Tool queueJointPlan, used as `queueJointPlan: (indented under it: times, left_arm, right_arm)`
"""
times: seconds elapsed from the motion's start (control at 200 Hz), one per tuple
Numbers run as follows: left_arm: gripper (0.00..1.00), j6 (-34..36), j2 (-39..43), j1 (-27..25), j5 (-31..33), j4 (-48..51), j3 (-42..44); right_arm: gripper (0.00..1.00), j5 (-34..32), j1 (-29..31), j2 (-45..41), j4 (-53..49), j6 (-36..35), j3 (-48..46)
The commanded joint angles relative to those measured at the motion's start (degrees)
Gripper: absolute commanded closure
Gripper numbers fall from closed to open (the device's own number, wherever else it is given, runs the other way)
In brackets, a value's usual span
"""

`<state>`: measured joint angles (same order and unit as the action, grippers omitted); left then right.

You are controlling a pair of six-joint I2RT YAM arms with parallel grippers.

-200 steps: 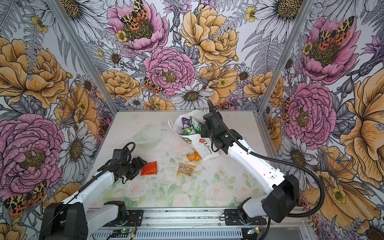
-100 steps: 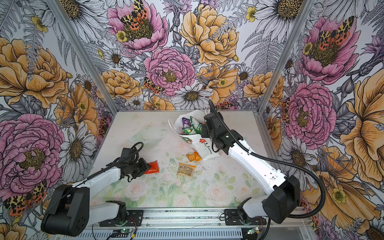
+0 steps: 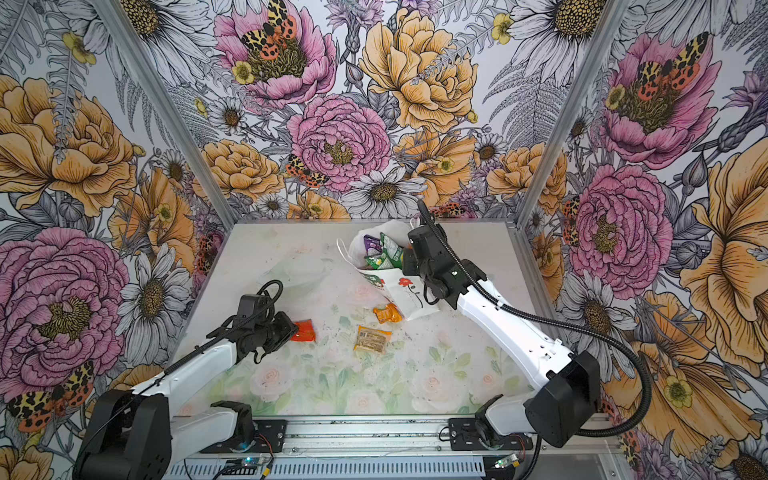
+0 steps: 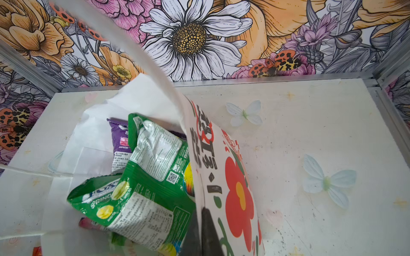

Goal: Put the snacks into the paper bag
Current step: 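Lift the red packet with the left gripper toward the paper bag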

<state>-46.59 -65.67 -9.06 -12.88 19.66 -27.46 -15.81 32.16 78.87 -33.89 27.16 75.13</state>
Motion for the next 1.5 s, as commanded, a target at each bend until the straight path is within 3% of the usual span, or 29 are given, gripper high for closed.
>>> queueJointPlan:
  times: [0.0, 0.495, 0.621, 0.821, 0.986, 1.261, 1.491]
  left_arm:
    - [0.89, 0.1, 1.2, -0.3, 1.6, -0.3, -0.7]
    - [0.94, 4.7, 12.6, 0.2, 7.4, 9.4, -8.9]
    - [0.94, 7.5, 15.8, 0.0, 8.4, 11.4, -14.6]
    - [0.94, 9.8, 14.5, -0.4, 7.9, 16.0, -26.8]
    - [0.94, 9.8, 10.2, -2.7, 7.0, 16.9, -38.6]
    - [0.94, 13.5, -4.5, -15.9, 11.5, 22.8, -61.6]
    - [0.94, 16.9, -17.4, -23.6, 13.1, 30.1, -78.1]
  right_arm:
    - [1.00, 0.5, -0.2, -0.9, 0.2, 0.1, -0.1]
    - [1.00, 0.6, -0.2, -0.8, 0.1, -0.1, 0.7]
    - [1.00, 0.6, -0.2, -1.1, 0.1, -0.2, 0.5]
    - [1.00, 0.6, -0.1, -1.5, 0.1, -0.1, 0.3]
    - [1.00, 1.0, -0.1, -1.3, 0.1, 0.2, 0.7]
    - [1.00, 1.8, 0.0, -1.5, 0.1, 0.2, 1.6]
    - [1.00, 2.0, 0.4, -1.5, 0.1, 0.2, 2.2]
